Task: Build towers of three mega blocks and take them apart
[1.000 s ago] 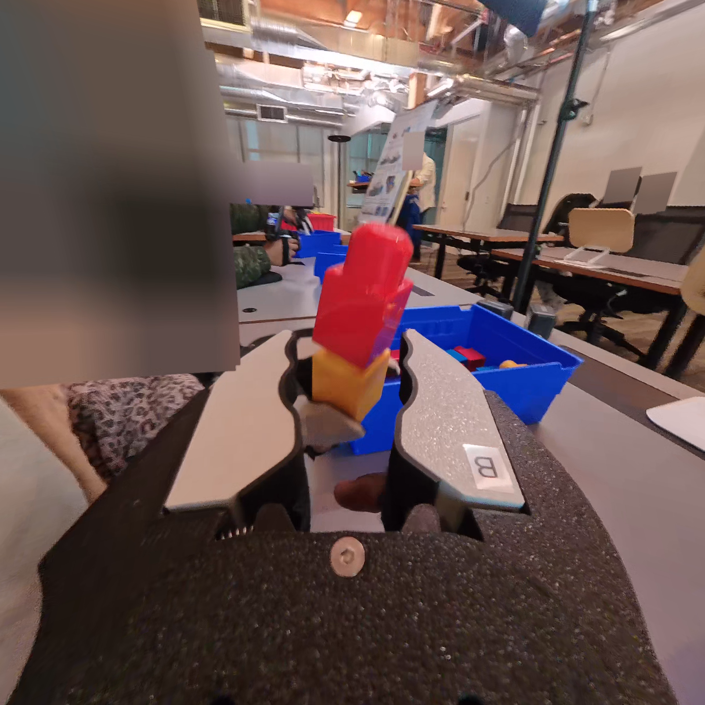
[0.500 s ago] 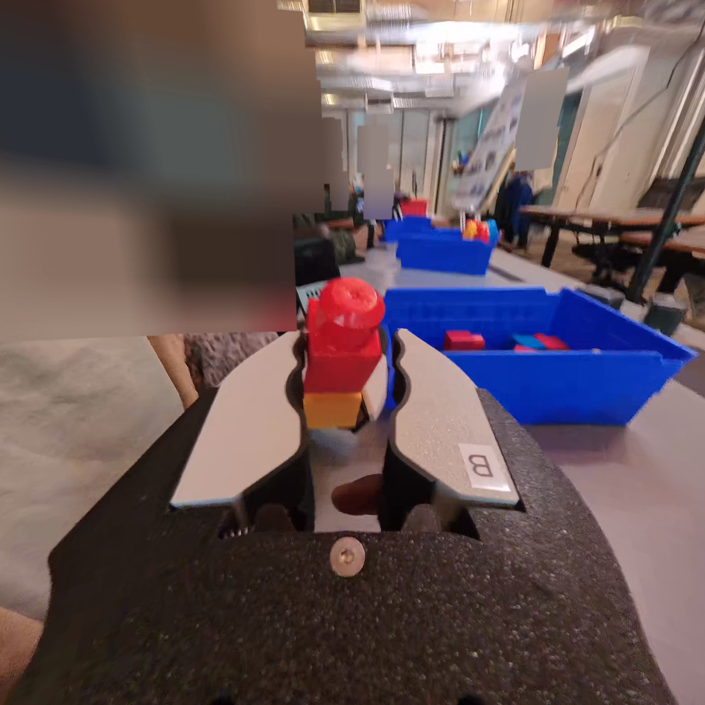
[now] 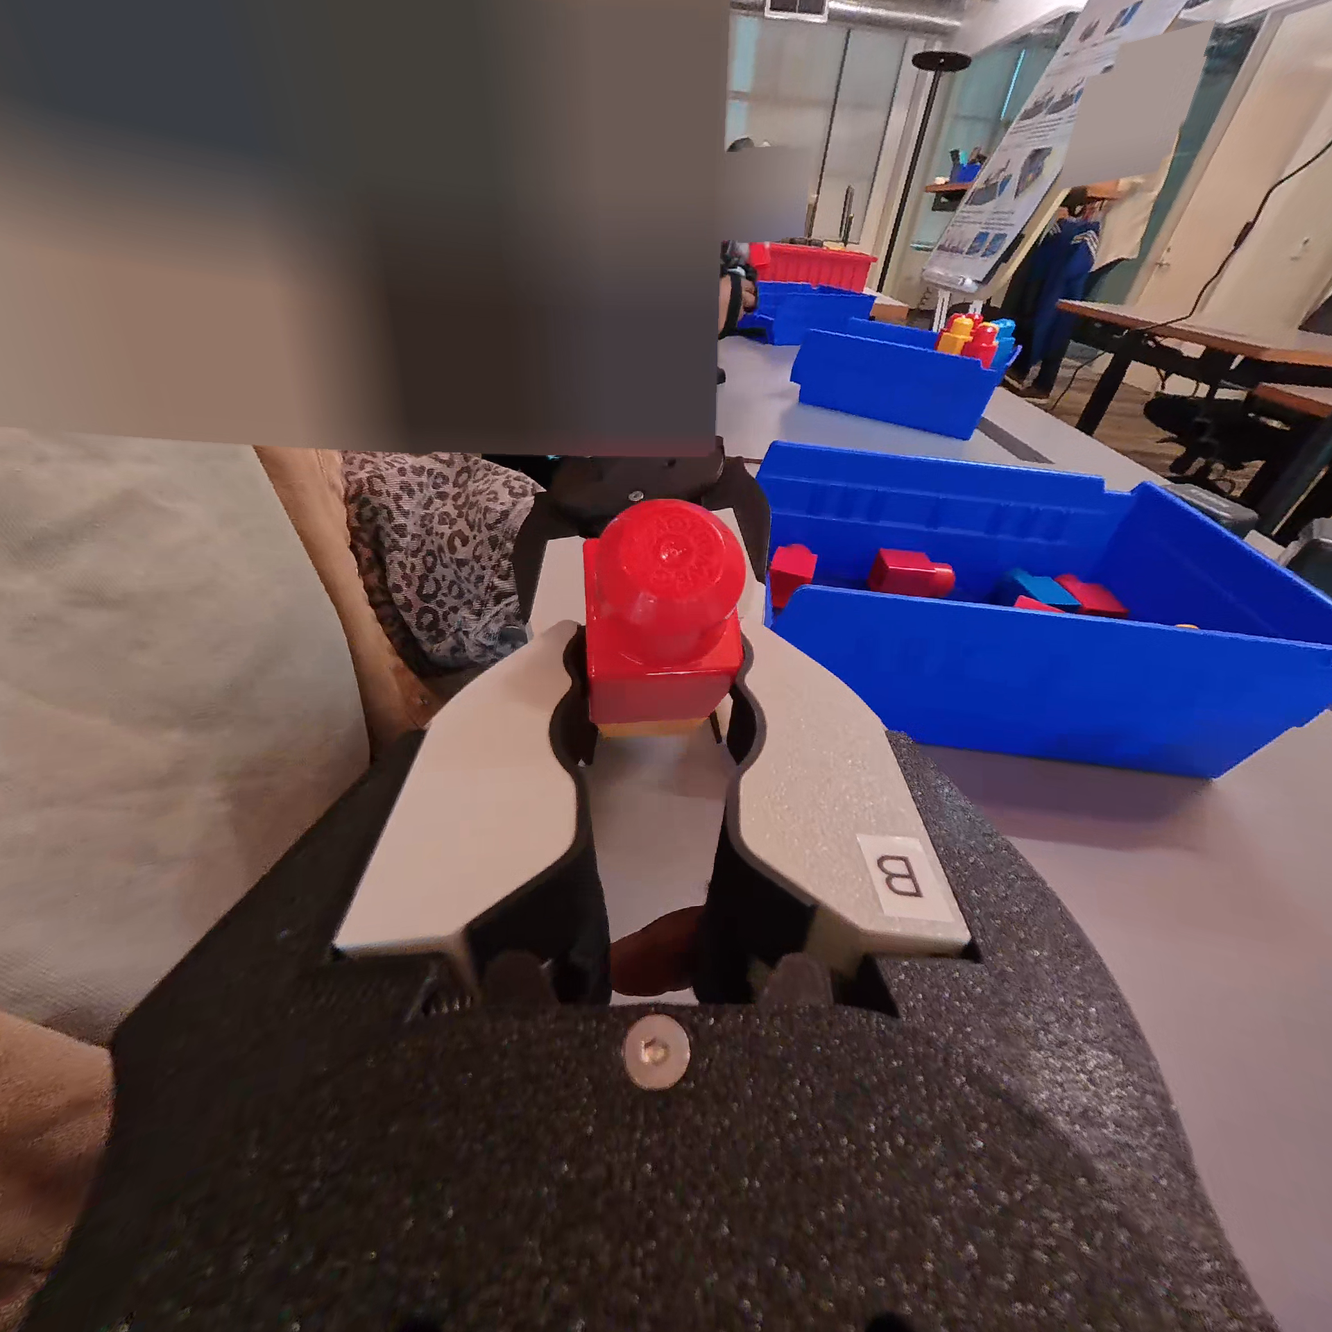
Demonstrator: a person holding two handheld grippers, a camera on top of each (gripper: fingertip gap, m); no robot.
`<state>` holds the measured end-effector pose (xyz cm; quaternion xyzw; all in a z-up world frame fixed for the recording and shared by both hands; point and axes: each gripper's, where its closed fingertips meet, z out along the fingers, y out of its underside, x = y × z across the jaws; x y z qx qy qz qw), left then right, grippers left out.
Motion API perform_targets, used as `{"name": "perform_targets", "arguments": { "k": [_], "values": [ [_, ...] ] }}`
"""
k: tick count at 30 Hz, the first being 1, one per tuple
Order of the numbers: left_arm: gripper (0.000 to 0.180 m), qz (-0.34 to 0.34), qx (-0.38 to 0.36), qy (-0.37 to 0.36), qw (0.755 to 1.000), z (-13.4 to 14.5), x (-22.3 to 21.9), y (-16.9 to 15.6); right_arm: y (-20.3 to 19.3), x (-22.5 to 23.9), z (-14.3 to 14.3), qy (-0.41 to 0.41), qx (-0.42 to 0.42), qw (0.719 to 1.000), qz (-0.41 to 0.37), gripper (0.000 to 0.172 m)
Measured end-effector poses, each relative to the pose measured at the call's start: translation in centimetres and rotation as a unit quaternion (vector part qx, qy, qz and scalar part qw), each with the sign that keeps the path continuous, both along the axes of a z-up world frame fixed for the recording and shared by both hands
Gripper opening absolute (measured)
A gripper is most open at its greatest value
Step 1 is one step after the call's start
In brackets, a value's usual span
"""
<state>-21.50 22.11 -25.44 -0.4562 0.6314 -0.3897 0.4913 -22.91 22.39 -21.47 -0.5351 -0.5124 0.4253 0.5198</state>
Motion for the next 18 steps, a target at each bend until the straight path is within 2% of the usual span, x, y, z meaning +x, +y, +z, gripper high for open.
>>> {"name": "perform_targets", "arguments": {
  "k": [3,7,18],
  "values": [
    [0.038,0.011,-0.024,-0.030,0.999,0.7,0.3,0.3,0.4,0.0,0.5,0.021,0.011,1.000,-0.013,0.037],
    [0.038,0.033,-0.004,0.000,0.999,-0.2,0.3,0.9,0.8,-0.1,-0.4,0.003,0.019,1.000,-0.021,0.037],
    [0.038,0.042,0.015,0.014,0.999,-0.3,0.3,1.2,0.8,0.0,-0.5,0.011,0.022,1.000,-0.016,0.037]
  ]
}}
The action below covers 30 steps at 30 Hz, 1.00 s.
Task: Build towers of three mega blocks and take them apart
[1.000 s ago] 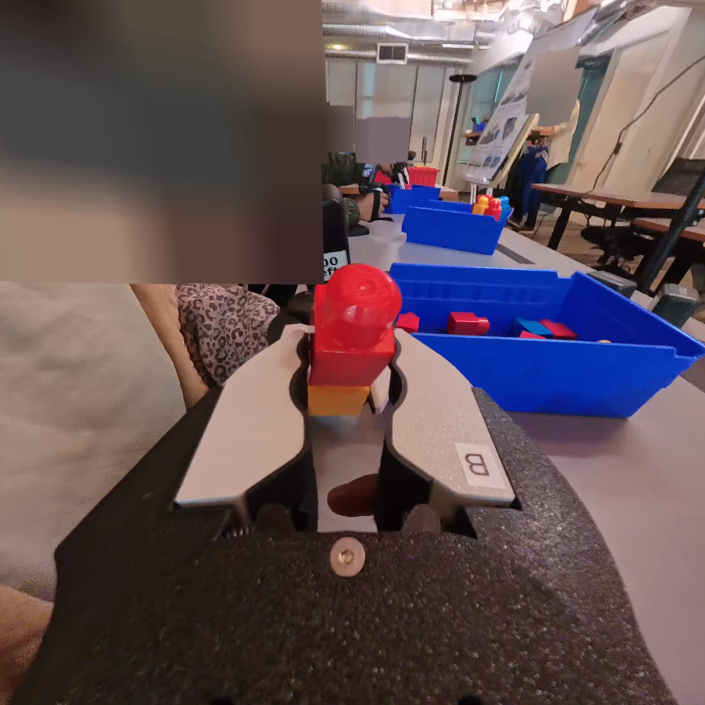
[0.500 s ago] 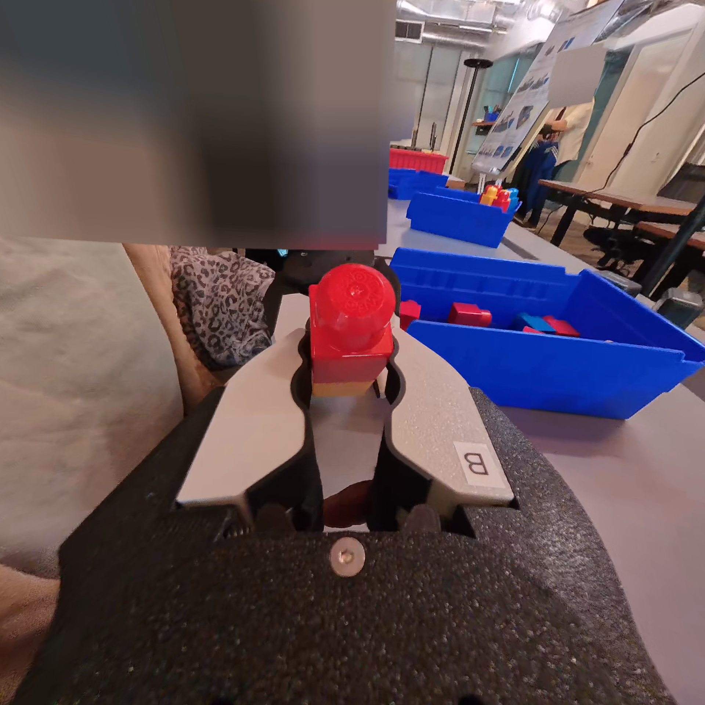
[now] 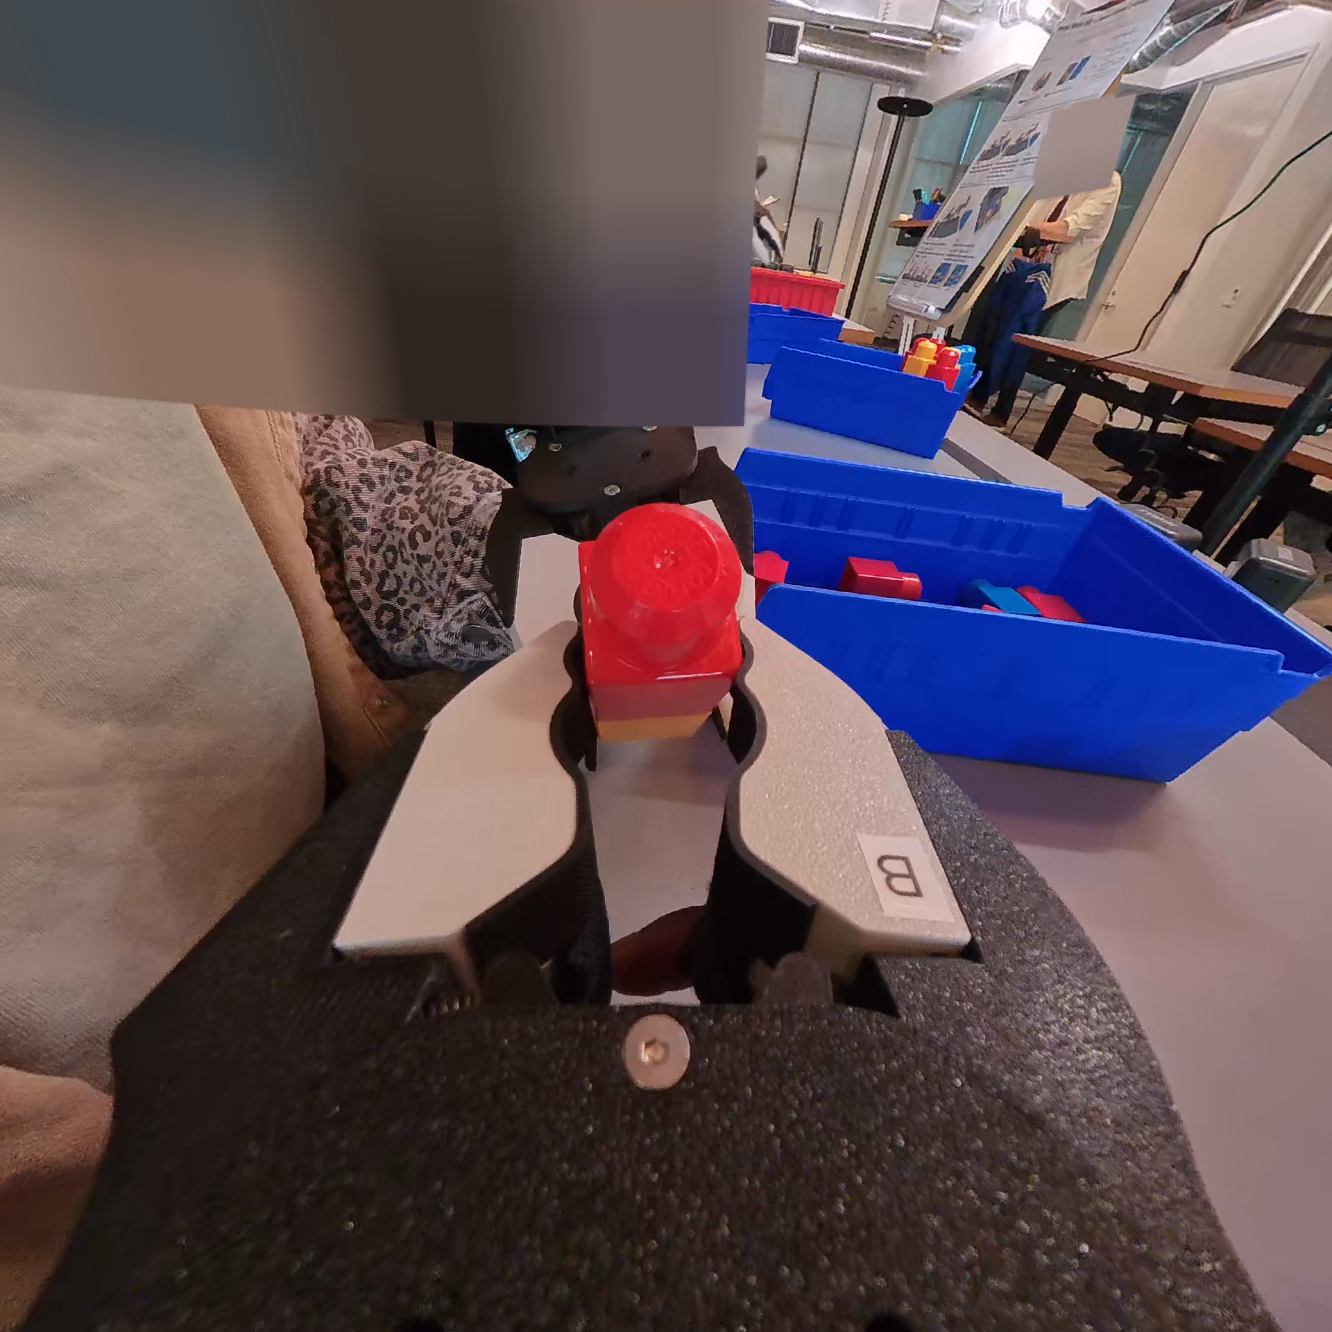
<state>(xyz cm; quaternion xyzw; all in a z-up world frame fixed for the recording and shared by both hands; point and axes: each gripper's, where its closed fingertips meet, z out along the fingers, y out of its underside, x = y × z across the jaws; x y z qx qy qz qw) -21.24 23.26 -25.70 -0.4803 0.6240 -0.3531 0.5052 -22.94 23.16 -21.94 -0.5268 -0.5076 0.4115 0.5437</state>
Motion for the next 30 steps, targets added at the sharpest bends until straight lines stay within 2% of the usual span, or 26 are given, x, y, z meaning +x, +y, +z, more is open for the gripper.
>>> {"name": "perform_targets", "arguments": {
  "k": [4,7,12,15,19,22,24,25,27,30],
  "values": [
    [0.039,-0.010,-0.012,-0.015,1.000,0.2,0.1,-0.2,-0.1,0.0,0.4,0.002,-0.003,1.000,0.000,0.037],
    [0.040,-0.027,-0.051,-0.048,0.997,1.1,0.3,-0.7,-0.3,0.0,0.7,0.003,-0.007,1.000,0.002,0.037],
    [0.037,-0.032,-0.067,-0.037,0.996,0.5,0.3,-0.7,-0.4,-0.5,0.0,-0.036,0.010,0.999,-0.007,0.036],
    [0.037,-0.047,-0.096,-0.048,0.993,0.8,0.2,-0.9,-0.5,-0.6,0.9,-0.010,0.004,1.000,-0.005,0.036],
    [0.036,-0.047,-0.096,-0.047,0.993,0.7,0.2,-0.9,-0.6,-0.9,1.7,0.014,-0.001,1.000,-0.005,0.036],
    [0.036,-0.053,-0.117,-0.119,0.984,2.7,0.2,-0.9,-0.5,-1.4,3.7,0.117,-0.029,0.993,-0.002,0.037],
    [0.036,-0.070,-0.143,-0.161,0.974,3.9,0.1,-1.3,-0.3,-2.2,2.8,0.105,-0.048,0.993,0.003,0.045],
    [0.036,-0.070,-0.150,-0.165,0.972,4.0,0.1,-1.3,-0.7,-2.6,2.2,0.087,-0.042,0.995,0.014,0.036],
    [0.036,-0.075,-0.141,-0.156,0.975,3.8,0.3,-1.6,-0.9,-2.7,2.2,0.086,-0.012,0.996,0.009,0.036],
    [0.036,-0.072,-0.140,-0.147,0.977,4.0,0.4,-1.8,-1.1,-2.6,2.4,0.083,-0.018,0.996,0.015,0.036]
  ]
}}
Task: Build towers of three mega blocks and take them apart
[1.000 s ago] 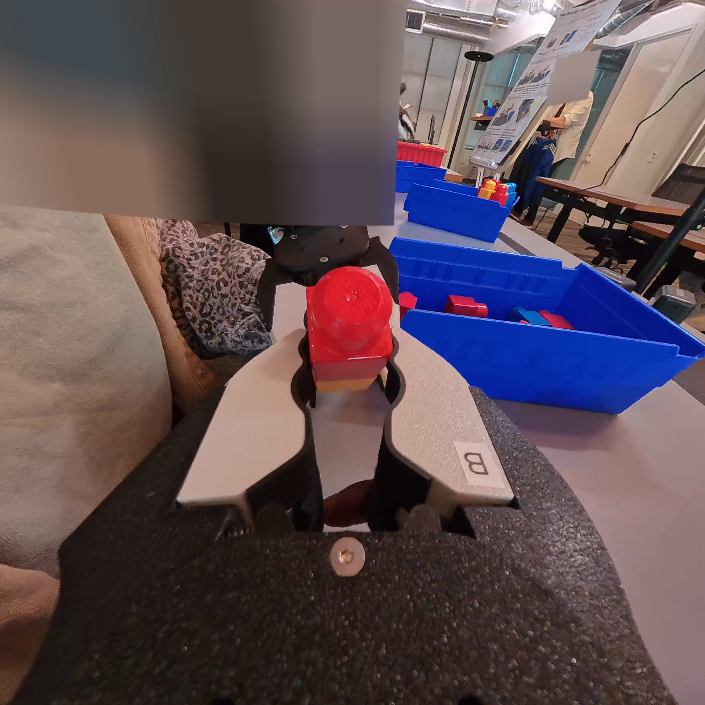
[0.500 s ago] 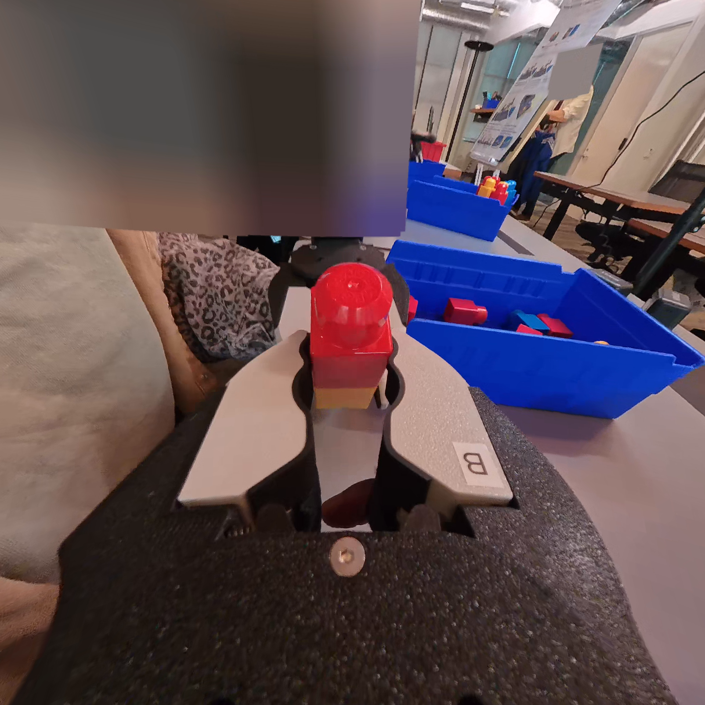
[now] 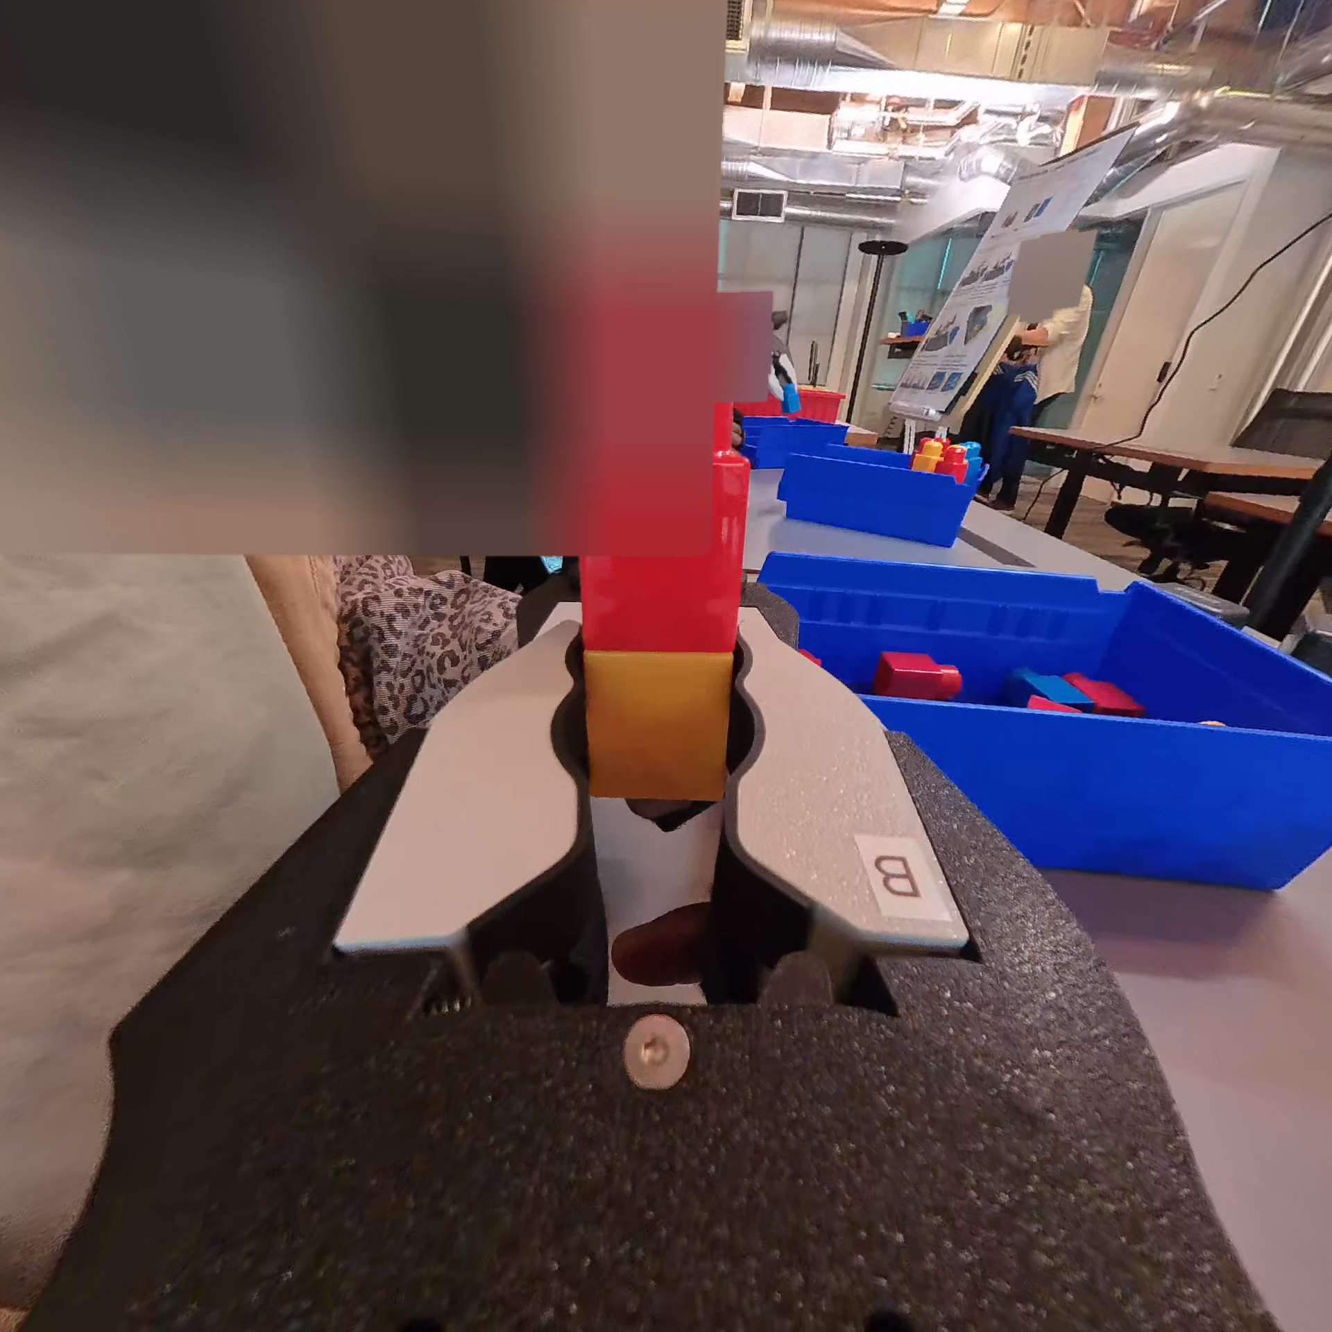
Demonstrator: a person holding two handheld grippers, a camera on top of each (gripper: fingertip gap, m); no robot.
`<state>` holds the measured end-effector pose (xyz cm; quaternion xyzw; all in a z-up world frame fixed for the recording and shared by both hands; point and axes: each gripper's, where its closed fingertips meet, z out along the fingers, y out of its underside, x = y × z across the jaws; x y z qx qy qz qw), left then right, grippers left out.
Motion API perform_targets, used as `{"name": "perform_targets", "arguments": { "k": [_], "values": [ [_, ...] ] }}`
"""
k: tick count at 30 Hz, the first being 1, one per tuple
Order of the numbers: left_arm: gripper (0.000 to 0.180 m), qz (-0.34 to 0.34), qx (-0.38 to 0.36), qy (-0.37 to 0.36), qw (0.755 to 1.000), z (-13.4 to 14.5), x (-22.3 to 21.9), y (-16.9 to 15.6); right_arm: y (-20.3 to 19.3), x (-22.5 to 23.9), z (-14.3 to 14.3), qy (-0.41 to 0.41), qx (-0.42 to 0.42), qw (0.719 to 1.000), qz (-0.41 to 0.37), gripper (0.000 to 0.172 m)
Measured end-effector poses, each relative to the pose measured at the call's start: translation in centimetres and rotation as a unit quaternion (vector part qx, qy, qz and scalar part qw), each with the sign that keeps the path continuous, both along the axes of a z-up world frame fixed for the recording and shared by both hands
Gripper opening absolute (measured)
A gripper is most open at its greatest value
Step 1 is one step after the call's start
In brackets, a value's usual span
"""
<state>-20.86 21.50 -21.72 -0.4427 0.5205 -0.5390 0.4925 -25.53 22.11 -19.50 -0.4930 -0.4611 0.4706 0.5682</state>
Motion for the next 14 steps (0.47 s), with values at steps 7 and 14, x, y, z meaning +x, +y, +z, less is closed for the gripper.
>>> {"name": "perform_targets", "arguments": {
  "k": [7,14],
  "values": [
    [0.054,0.100,0.007,0.171,0.980,-1.0,-4.6,4.8,1.3,2.5,1.9,0.003,0.024,0.998,-0.058,0.036],
    [0.053,0.202,0.106,0.455,0.861,-2.3,-15.3,15.9,1.3,3.5,2.4,0.002,0.029,0.998,-0.058,0.036]
  ]
}}
